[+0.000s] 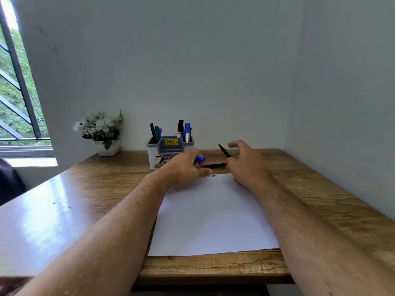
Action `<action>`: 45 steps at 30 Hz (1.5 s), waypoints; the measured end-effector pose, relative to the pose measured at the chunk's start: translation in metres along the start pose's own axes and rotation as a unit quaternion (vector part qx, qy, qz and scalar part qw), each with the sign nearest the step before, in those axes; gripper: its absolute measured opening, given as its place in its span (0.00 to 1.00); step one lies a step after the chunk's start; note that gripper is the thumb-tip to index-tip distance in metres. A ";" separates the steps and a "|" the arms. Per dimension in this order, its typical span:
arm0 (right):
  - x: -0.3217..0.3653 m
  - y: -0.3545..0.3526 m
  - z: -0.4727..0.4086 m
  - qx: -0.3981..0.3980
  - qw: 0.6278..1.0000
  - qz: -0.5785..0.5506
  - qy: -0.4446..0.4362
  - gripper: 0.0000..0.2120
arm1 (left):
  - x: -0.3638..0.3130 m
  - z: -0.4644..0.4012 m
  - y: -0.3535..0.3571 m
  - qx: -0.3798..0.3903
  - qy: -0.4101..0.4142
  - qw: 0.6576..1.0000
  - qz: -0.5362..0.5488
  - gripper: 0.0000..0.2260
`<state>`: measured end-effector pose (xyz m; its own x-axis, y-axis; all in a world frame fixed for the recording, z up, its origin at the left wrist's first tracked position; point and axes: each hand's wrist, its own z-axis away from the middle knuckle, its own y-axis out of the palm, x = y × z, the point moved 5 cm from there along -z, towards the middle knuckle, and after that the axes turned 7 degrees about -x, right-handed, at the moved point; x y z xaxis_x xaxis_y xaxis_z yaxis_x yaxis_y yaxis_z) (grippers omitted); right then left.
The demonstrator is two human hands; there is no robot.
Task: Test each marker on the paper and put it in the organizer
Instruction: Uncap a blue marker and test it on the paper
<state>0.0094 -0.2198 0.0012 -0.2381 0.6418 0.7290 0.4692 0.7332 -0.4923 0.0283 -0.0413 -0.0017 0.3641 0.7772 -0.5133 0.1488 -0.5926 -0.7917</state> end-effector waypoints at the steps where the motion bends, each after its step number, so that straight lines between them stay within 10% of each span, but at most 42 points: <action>1: 0.000 0.001 0.001 -0.001 0.999 -0.041 0.012 0.18 | -0.001 0.000 0.005 0.020 0.000 0.999 -0.024 0.18; 7: -0.001 0.002 -0.002 0.005 0.969 -0.227 0.100 0.14 | 0.004 -0.004 0.018 0.059 -0.013 0.994 -0.086 0.27; 11: -0.005 0.012 0.001 0.017 0.973 -0.204 0.110 0.03 | 0.007 -0.004 0.018 0.065 -0.019 0.995 -0.078 0.32; 15: -0.009 0.018 0.003 0.011 0.974 -0.186 0.132 0.14 | 0.007 -0.004 0.019 0.070 -0.001 0.995 -0.078 0.23; 45: -0.003 0.011 0.010 0.036 0.993 -0.051 0.098 0.08 | 0.009 -0.006 0.021 0.092 -0.016 0.995 -0.045 0.19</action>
<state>0.0063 -0.2112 -0.0112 -0.1079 0.5129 0.8516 0.3873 0.8107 -0.4392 0.0397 -0.0483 -0.0212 0.3275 0.8330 -0.4460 0.0079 -0.4744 -0.8803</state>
